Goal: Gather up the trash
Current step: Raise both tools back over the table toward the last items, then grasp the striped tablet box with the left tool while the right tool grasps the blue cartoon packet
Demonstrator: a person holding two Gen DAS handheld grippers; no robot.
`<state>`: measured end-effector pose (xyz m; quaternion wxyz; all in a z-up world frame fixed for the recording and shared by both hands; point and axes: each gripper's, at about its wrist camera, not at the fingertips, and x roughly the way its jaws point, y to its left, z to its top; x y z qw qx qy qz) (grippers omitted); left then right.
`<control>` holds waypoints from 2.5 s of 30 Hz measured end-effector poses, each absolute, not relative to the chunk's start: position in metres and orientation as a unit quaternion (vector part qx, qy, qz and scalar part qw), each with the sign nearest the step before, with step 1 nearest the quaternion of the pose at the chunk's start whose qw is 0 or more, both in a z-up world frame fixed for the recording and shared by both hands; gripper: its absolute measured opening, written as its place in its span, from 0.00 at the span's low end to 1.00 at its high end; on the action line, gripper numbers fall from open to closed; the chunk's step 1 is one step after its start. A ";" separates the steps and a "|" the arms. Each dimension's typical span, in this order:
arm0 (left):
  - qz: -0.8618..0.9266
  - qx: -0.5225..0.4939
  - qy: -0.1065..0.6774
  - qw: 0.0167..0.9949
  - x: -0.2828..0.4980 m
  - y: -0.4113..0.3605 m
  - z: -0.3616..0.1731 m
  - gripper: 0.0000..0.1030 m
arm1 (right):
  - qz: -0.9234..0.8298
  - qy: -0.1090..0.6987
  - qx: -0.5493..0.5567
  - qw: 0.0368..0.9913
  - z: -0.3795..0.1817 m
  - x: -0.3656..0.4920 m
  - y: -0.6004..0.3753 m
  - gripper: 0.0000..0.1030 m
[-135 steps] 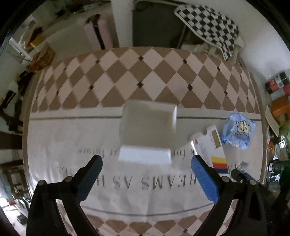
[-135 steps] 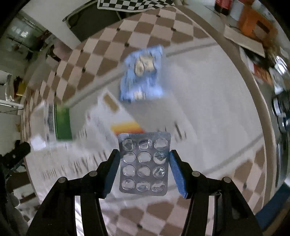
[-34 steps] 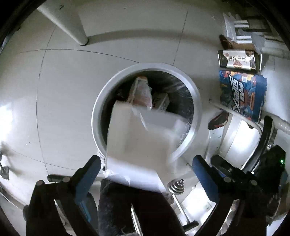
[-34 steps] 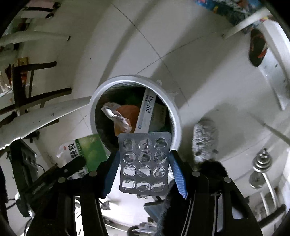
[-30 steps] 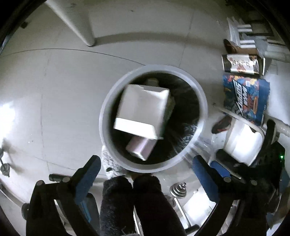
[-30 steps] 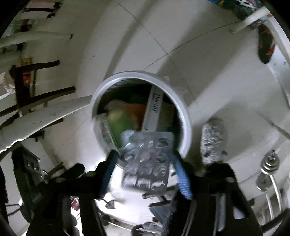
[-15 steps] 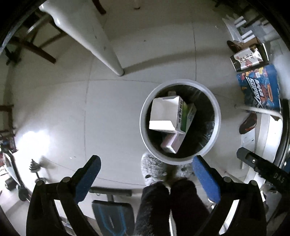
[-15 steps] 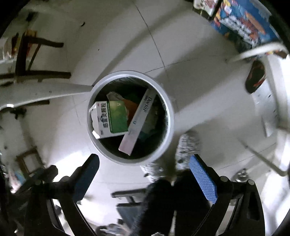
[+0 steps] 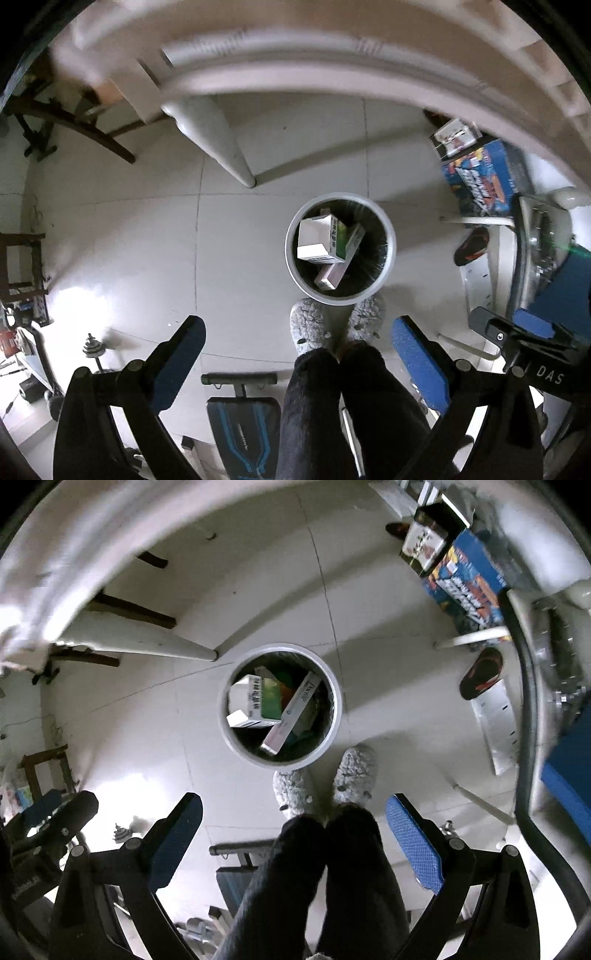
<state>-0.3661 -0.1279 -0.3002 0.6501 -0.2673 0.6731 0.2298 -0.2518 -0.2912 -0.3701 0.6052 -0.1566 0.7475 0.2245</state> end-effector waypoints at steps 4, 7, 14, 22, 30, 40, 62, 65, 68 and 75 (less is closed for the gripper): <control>0.230 -0.256 0.663 0.665 -0.369 -0.126 -0.242 1.00 | 0.229 0.739 -0.152 0.615 -0.302 -0.258 -0.291 0.98; 0.240 -0.243 0.649 0.680 -0.366 -0.122 -0.202 1.00 | 0.231 0.733 -0.133 0.625 -0.254 -0.258 -0.289 0.98; 0.277 -0.235 0.593 0.719 -0.323 -0.091 -0.134 1.00 | 0.237 0.698 -0.067 0.672 -0.148 -0.218 -0.274 0.98; 0.318 -0.201 0.572 0.729 -0.211 -0.057 -0.120 1.00 | 0.220 0.661 -0.050 0.715 -0.097 -0.096 -0.245 0.98; 0.342 -0.213 0.594 0.696 -0.062 -0.020 -0.138 1.00 | 0.185 0.645 -0.044 0.740 -0.096 0.105 -0.218 0.98; 0.330 -0.251 0.645 0.642 0.117 0.016 -0.193 1.00 | 0.162 0.661 -0.041 0.731 -0.136 0.350 -0.164 0.94; 0.235 -0.372 0.679 0.588 0.299 -0.007 -0.239 1.00 | 0.115 0.679 0.031 0.724 -0.190 0.471 -0.208 0.16; 0.258 -0.358 0.686 0.578 0.301 -0.011 -0.247 0.84 | 0.103 0.680 0.034 0.725 -0.192 0.474 -0.221 0.15; 0.282 -0.338 0.680 0.586 0.299 -0.014 -0.245 0.76 | 0.100 0.679 0.036 0.726 -0.192 0.473 -0.229 0.15; 0.295 -0.310 0.662 0.615 0.269 -0.035 -0.230 0.70 | 0.099 0.676 0.029 0.730 -0.190 0.467 -0.232 0.15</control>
